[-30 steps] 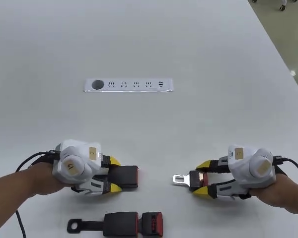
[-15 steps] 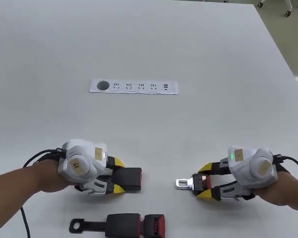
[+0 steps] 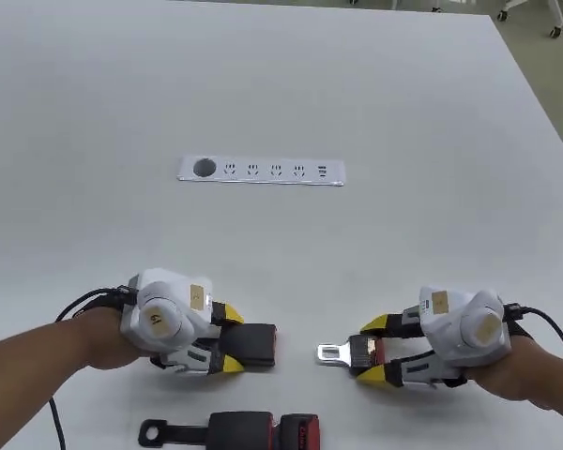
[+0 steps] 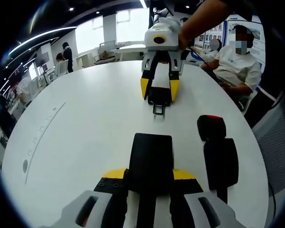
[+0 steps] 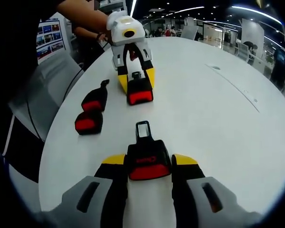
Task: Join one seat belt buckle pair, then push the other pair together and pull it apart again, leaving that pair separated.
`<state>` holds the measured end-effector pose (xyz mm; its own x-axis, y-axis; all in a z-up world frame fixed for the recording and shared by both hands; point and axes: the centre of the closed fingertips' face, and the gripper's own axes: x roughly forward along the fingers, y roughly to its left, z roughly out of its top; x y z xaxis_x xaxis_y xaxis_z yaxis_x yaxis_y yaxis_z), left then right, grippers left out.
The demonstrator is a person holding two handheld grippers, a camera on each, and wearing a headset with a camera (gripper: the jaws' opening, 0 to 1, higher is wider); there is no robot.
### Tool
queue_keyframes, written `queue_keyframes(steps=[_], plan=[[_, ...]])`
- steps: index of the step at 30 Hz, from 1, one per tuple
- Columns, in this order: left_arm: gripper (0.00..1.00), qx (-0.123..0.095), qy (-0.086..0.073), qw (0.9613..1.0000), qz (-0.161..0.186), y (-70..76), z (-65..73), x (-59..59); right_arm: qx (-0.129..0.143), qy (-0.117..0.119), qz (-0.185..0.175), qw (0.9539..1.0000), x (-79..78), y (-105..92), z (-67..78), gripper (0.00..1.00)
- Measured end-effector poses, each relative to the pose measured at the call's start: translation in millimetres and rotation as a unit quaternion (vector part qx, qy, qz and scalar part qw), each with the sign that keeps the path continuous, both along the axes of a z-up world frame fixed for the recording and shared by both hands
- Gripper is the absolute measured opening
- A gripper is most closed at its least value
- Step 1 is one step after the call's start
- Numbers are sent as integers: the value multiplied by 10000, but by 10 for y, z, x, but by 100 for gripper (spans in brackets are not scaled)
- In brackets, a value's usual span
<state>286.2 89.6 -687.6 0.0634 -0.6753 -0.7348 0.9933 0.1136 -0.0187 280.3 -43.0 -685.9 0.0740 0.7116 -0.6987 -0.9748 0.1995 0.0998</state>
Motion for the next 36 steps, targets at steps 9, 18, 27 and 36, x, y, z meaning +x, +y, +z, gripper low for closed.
queue_keyframes(steps=[9,18,27,36], plan=[[35,6,17,10000,21,7,-26,8,236,-3,-99,9997,22,44,-23,34],[35,30,20,10000,21,-5,-20,6,344,-42,-77,9994,26,212,-7,34],[35,70,24,10000,27,-10,-16,7,406,-59,-77,9991,4,339,7,34],[35,75,24,10000,31,-19,-2,4,486,-63,-43,9988,3,475,13,34]])
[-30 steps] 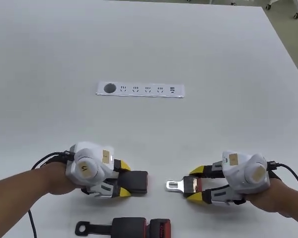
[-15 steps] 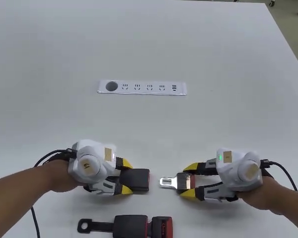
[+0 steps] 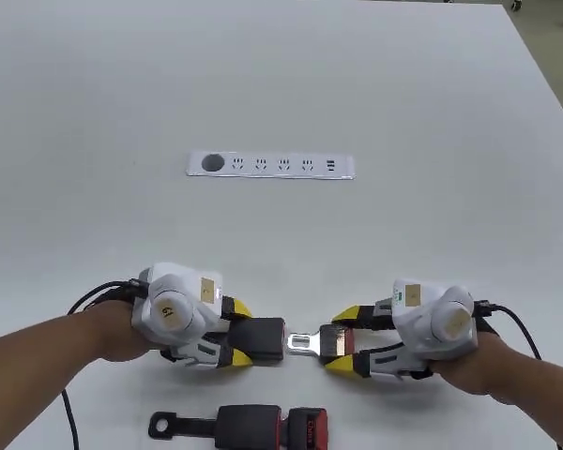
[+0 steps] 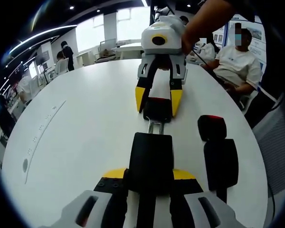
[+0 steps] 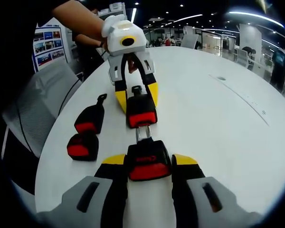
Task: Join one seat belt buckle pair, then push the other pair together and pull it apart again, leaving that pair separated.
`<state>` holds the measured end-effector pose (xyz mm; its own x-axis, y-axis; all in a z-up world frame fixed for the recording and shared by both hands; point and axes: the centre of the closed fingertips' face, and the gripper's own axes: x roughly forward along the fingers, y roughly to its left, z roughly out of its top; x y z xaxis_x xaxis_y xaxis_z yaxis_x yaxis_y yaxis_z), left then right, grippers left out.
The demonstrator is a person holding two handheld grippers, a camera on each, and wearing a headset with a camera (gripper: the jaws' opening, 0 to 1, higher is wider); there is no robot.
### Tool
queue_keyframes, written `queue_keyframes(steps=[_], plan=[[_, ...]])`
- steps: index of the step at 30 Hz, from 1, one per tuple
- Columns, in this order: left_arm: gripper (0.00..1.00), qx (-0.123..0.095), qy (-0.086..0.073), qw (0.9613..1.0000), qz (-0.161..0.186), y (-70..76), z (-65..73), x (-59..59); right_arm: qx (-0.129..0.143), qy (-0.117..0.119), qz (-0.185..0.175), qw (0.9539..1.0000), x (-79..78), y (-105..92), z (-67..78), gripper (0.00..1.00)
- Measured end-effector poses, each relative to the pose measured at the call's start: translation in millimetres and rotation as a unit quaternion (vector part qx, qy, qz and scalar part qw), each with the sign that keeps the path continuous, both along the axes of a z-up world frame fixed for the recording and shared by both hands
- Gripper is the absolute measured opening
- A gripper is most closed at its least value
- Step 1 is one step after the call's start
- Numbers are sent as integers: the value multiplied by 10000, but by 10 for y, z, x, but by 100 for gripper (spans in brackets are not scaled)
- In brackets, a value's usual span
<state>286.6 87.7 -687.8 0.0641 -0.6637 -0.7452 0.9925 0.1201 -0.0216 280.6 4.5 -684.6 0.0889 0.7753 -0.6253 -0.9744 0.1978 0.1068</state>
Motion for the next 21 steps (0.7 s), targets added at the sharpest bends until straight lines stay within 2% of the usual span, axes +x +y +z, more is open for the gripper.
queue_keyframes(steps=[4,14,21], plan=[[35,4,-6,10000,-5,-4,7,-1,-2,-16,90,10000,7,80,-8,34],[35,41,-14,10000,-45,-1,-2,0,54,-21,52,10000,-12,208,-5,34],[34,26,-11,10000,-32,-4,7,5,46,-13,26,10000,1,197,-16,34]])
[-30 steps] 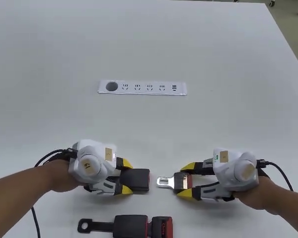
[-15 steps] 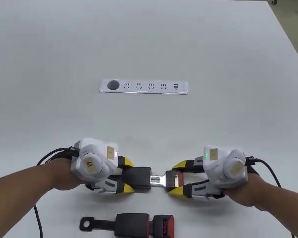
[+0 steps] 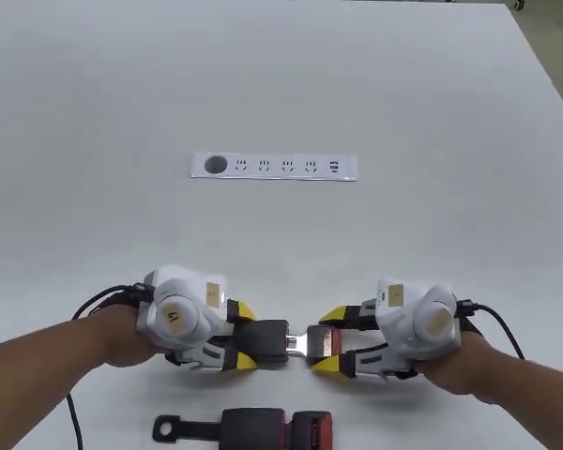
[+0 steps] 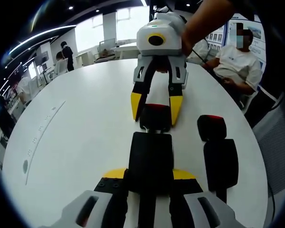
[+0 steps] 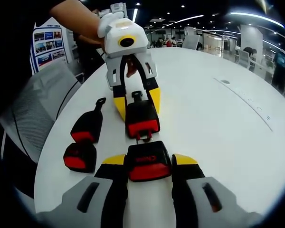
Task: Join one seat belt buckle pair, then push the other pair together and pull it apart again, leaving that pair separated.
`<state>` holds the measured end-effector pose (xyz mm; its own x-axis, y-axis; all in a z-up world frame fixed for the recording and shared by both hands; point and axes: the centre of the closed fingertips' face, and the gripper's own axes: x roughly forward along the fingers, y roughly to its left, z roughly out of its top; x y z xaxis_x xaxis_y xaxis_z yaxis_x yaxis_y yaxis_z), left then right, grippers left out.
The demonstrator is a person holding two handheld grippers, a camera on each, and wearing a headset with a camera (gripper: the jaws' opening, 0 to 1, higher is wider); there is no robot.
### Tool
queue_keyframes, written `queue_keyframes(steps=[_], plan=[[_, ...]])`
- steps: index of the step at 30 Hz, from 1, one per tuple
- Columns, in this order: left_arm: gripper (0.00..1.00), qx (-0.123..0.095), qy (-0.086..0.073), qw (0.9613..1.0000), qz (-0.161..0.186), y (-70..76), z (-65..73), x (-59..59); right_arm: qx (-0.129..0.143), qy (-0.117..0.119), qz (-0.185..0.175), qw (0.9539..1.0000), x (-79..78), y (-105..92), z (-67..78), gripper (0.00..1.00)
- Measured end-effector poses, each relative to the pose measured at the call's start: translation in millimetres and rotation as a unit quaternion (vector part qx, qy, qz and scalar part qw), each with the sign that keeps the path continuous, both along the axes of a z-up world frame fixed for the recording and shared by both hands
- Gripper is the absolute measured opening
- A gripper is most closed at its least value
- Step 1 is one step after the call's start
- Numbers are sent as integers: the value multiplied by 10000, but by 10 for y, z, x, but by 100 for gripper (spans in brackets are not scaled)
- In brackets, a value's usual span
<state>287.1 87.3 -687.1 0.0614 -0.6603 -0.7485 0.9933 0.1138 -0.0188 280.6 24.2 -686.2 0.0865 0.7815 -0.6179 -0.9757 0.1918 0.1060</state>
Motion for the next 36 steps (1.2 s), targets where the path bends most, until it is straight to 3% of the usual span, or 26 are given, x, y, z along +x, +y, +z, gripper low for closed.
queue_keyframes(steps=[17,36], plan=[[33,47,47,9999,-150,4,-26,8,2,77,-6,10000,44,127,-25,33],[33,161,96,9996,-229,3,-19,-5,-280,64,111,9995,78,151,-70,33]])
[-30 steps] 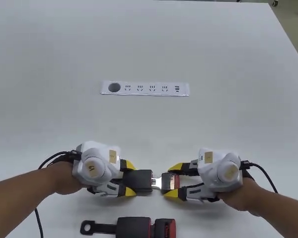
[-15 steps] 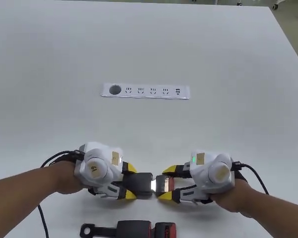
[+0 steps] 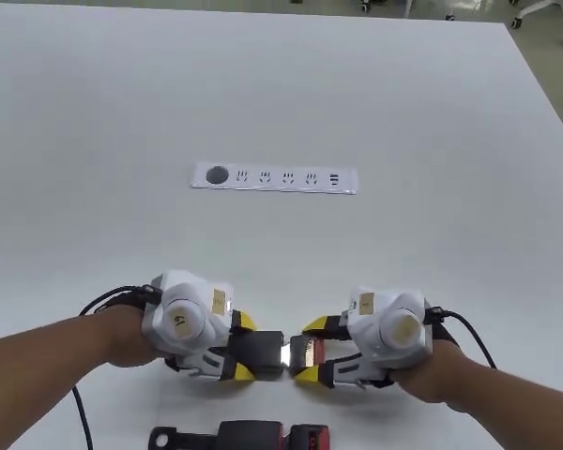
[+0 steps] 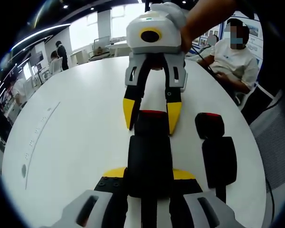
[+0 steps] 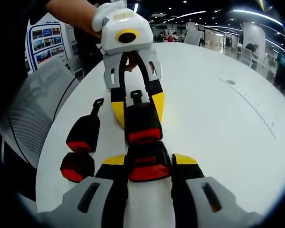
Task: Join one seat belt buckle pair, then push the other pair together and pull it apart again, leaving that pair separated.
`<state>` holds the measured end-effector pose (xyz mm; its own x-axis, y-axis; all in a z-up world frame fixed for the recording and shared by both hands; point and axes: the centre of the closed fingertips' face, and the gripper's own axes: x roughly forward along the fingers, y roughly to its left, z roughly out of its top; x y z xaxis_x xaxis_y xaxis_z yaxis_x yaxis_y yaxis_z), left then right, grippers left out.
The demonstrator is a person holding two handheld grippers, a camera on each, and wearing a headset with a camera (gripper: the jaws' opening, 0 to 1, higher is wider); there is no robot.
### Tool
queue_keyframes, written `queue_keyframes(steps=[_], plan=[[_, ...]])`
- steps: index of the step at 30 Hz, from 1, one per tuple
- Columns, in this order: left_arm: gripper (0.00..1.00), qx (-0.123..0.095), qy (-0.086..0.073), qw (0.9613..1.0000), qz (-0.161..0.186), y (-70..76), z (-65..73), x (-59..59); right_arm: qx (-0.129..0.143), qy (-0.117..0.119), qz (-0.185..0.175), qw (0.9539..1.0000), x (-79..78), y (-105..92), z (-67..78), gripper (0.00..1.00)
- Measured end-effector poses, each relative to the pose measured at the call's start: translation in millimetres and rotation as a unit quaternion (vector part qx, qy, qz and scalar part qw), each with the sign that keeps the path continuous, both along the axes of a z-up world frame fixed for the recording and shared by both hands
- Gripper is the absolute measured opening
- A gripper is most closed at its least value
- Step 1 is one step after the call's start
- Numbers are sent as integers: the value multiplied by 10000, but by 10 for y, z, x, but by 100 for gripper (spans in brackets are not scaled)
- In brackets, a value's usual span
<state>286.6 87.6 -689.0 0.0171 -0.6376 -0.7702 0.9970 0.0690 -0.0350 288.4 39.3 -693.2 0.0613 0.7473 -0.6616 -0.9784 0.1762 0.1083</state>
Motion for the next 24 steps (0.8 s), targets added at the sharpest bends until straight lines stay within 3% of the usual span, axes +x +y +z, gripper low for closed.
queue_keyframes(steps=[4,24], plan=[[33,-7,7,10000,11,-2,0,-3,-103,-26,58,9999,-2,6,20,33],[34,-10,-3,10000,-1,8,-32,-5,-67,-48,172,9998,-1,18,-3,33]])
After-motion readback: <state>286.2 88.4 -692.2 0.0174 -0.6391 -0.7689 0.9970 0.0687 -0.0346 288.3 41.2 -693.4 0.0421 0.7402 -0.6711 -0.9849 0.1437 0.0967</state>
